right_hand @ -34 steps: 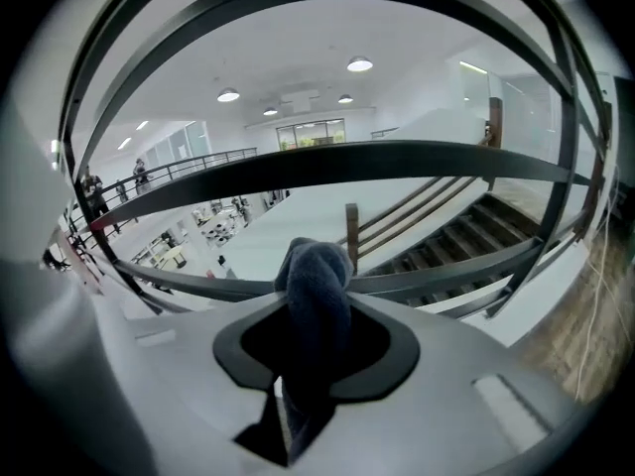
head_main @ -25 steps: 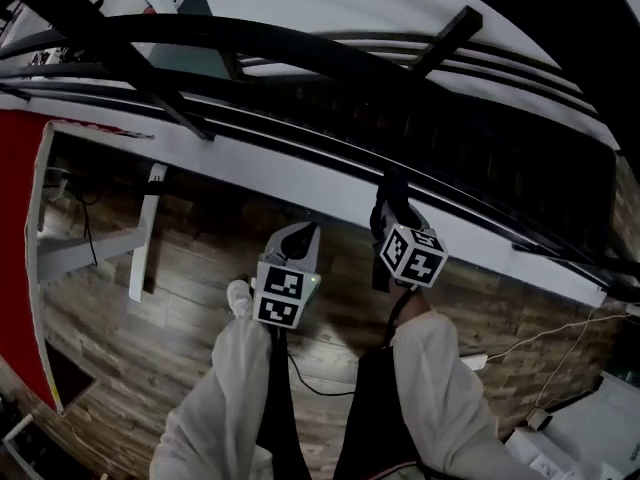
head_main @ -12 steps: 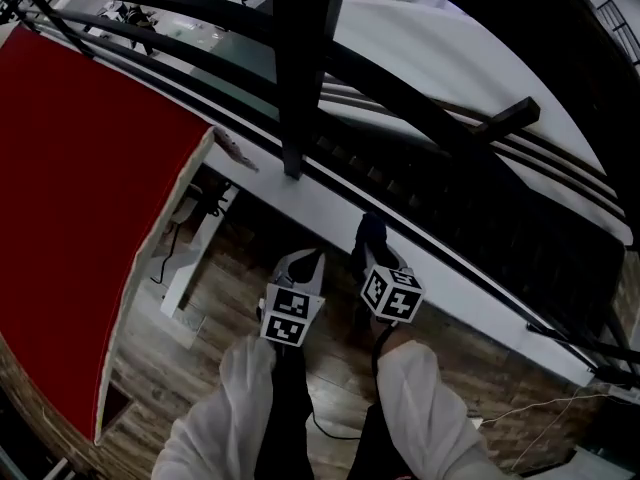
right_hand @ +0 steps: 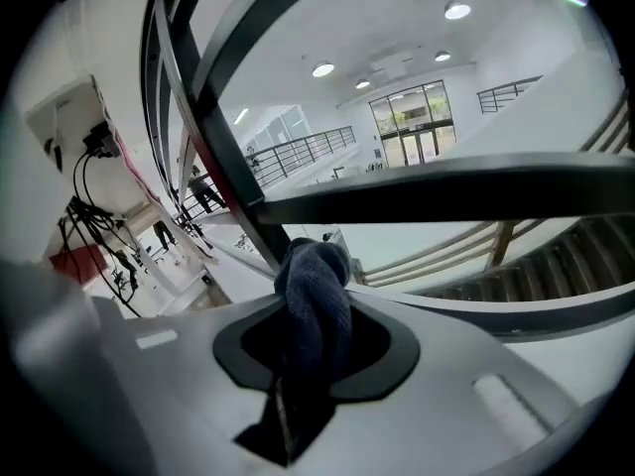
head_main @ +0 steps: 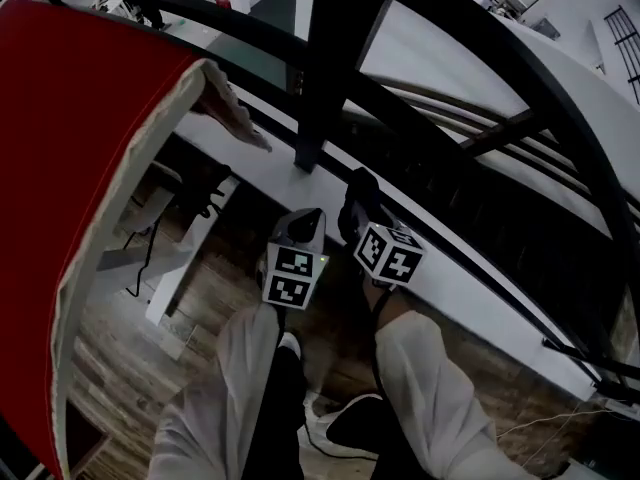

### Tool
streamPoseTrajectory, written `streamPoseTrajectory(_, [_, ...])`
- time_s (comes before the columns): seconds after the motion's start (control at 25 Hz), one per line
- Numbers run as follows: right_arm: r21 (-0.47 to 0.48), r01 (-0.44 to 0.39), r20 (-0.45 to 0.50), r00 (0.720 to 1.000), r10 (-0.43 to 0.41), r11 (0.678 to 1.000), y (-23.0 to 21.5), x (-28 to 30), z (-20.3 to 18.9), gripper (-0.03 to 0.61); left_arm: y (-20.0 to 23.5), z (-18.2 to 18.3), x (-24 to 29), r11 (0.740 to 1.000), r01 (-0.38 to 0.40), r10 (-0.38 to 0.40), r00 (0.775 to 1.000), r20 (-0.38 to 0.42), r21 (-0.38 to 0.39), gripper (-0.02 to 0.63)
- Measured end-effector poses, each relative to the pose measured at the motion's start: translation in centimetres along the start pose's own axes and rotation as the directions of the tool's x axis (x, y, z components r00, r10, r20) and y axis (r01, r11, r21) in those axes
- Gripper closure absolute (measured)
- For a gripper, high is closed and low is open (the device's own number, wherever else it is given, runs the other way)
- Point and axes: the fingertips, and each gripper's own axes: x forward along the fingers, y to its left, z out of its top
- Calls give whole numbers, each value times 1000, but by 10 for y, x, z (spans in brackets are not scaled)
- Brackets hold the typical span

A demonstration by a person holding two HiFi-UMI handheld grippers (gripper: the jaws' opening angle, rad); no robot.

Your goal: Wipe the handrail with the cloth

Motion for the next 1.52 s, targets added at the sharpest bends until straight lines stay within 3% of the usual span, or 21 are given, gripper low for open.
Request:
streamPoseTrajectory(0.16, [-28,-29,7,1000,29,999,0,55,-7,486,40,-18,46,998,-47,46,999,24,34,612])
streamPoseTrajectory(0.32, [-73,-81,59,995,86,994,8,100,6,486,83,-28,81,994,-107,107,991,83,-8,612])
streamPoseTrajectory(0.52, [-86,-141,67,987,147,986,22,134,15,486,106,-27,97,996,-86,83,990,110,23,612])
streamPoseTrajectory(0.64, [-111,-116,89,988,126,987,24,143,27,491,101,-17,102,987,-48,33,994,100,151,611])
streamPoseTrajectory(0.8, [-171,-86,76,992,100,981,27,146,19,489,99,-24,94,983,-22,10,998,66,181,612])
streamPoseTrajectory(0.88, [-199,-74,58,994,87,977,23,143,15,489,92,-31,92,986,-9,0,998,55,166,611])
streamPoseTrajectory(1.0, [-195,-53,44,997,63,979,11,136,12,489,80,-42,95,997,19,-23,998,63,69,612])
streamPoseTrajectory(1.16, [-196,-36,37,998,44,980,-12,122,7,489,48,-53,105,998,33,-35,999,34,58,611])
streamPoseTrajectory(1.36, [-233,-13,20,1000,18,972,-46,94,-6,489,-6,-41,111,995,95,-97,993,67,35,612])
streamPoseTrajectory(1.52, [-198,-28,3,1000,29,980,-73,71,-21,488,-28,-48,111,998,57,-55,996,67,-18,611])
